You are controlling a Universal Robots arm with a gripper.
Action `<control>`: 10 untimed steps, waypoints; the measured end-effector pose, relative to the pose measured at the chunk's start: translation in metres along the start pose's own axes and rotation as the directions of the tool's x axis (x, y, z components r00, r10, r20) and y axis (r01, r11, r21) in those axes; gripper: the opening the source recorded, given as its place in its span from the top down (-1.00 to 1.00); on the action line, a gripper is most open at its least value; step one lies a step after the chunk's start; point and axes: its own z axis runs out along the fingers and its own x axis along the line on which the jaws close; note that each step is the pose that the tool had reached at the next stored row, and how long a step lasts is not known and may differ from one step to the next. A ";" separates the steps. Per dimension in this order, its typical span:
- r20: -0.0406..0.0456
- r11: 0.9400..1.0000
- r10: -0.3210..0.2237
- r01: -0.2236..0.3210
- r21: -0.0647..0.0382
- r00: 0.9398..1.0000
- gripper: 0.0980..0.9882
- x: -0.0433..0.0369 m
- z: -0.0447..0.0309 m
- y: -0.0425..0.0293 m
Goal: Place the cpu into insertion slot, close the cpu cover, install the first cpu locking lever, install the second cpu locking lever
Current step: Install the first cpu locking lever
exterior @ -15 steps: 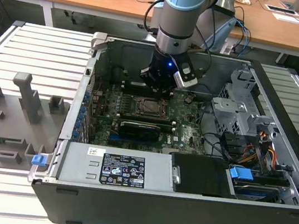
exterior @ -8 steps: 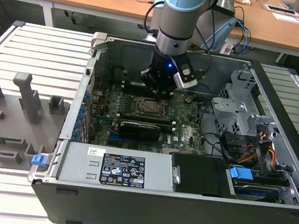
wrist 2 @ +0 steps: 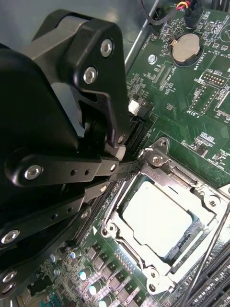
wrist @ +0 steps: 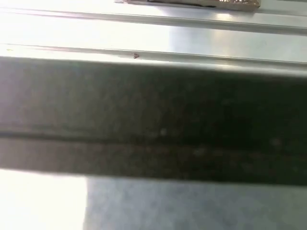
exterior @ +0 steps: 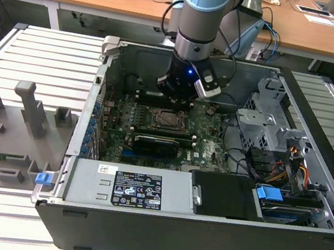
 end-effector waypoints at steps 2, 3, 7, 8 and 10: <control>0.000 1.000 0.000 0.000 0.000 1.000 0.99 -0.0001 -0.0060 0.0006; 0.000 1.000 0.000 0.000 0.000 1.000 0.99 -0.0002 -0.0088 0.0008; 0.000 1.000 0.000 0.000 -0.002 1.000 0.99 -0.0001 -0.0096 -0.0011; 0.000 1.000 0.000 0.000 -0.002 1.000 0.99 -0.0001 -0.0096 -0.0014; 0.000 1.000 0.000 0.000 -0.002 1.000 0.99 0.0000 -0.0098 -0.0030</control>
